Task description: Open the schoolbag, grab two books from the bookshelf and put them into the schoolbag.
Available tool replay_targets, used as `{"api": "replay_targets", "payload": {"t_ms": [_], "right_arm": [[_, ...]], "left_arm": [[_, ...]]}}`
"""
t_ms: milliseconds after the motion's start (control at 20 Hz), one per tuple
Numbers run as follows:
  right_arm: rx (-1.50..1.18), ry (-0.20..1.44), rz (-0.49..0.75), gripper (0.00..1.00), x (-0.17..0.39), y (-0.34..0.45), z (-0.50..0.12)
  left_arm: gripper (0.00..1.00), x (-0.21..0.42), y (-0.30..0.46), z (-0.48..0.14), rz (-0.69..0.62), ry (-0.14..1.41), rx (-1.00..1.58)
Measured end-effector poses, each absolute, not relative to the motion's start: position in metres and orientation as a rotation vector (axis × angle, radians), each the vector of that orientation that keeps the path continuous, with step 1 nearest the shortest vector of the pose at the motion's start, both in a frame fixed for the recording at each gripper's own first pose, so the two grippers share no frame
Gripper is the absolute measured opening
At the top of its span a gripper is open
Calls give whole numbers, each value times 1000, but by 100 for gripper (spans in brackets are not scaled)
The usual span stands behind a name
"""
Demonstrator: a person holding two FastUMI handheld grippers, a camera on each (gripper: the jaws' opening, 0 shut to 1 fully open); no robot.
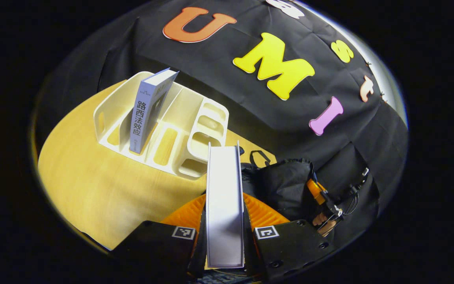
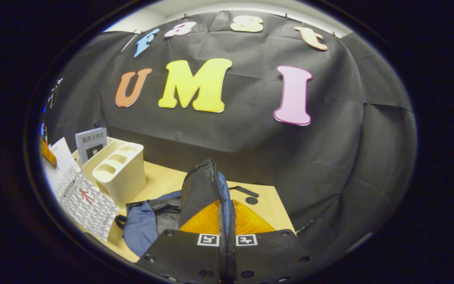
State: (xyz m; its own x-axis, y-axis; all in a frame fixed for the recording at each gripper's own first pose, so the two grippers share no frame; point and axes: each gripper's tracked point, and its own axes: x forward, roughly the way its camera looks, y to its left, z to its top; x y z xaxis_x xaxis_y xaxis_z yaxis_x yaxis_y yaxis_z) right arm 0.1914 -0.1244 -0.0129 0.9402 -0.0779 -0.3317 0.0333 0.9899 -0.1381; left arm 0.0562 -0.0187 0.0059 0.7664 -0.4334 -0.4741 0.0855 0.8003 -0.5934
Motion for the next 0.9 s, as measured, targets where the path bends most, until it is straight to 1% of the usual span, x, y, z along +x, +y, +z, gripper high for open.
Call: {"api": "replay_targets", "payload": {"t_ms": [100,300,450,500,550,650,800,850,900], "right_arm": [[-120,346,-56,0,191,-125,-11],[-103,324,-59,0,193,-124,4],[-77,305,-51,0,192,-119,13],[-88,296,-60,0,191,-119,17],[-102,287,-63,0,190,-118,18],[-117,273,-51,0,185,-113,22],[-126,250,-42,0,181,-109,28],[-126,247,-36,0,178,-108,27],[-125,244,-28,0,177,-105,27]], "left_arm": [[41,68,-41,-1,-316,638,-639],[41,90,-99,-12,-399,647,-811],[41,112,-127,-39,-397,665,-924],[45,115,-138,-49,-399,682,-944],[41,121,-150,-55,-398,689,-974],[41,131,-170,-60,-415,674,-1021],[41,144,-192,-74,-404,650,-1028],[46,148,-200,-79,-404,652,-1032],[41,149,-210,-85,-412,658,-1027]]}}
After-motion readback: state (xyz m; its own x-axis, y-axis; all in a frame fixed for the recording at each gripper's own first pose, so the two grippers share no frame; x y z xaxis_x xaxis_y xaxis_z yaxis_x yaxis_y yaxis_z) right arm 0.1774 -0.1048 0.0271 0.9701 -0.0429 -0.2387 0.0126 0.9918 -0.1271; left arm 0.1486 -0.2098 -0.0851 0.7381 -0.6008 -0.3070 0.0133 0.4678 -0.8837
